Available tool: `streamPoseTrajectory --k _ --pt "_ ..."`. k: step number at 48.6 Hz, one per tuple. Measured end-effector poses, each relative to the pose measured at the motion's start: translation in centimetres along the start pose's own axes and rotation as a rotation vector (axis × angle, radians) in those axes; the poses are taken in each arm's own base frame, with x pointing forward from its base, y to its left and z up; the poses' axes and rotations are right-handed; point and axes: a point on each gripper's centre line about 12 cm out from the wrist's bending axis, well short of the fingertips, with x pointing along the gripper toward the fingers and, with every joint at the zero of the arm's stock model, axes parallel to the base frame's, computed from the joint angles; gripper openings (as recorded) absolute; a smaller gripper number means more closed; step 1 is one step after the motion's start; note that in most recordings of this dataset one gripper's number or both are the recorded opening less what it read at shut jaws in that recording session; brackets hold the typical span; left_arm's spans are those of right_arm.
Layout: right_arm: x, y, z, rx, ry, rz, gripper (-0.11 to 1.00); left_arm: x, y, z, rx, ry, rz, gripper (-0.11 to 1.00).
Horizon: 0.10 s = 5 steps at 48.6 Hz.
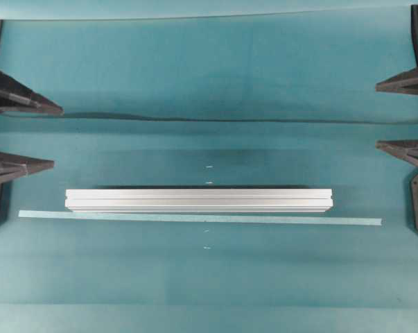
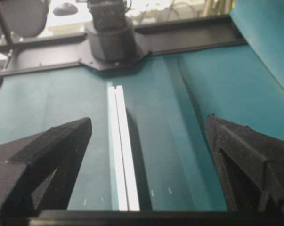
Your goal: Lift the metal rail with both hands.
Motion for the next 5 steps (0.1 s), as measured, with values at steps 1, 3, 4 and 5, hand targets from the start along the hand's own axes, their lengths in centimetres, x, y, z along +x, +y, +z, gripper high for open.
streamPoseTrajectory --k 1,3,4,5 --pt "-0.03 0.00 -0.04 0.000 0.000 0.000 0.99 -0.01 0.01 -0.10 -0.002 0.002 0.000 0.85" --pt "-0.11 0.00 -0.10 0.001 -0.001 0.001 0.99 -0.10 0.01 -0.17 -0.005 -0.002 0.000 0.85" --pt "-0.15 -0.01 -0.07 0.000 -0.003 0.000 0.99 -0.17 0.01 -0.15 -0.006 -0.006 -0.001 0.85" --pt "-0.20 -0.01 -0.15 0.000 -0.003 0.000 0.99 -0.20 0.01 -0.15 -0.009 -0.009 -0.001 0.85"
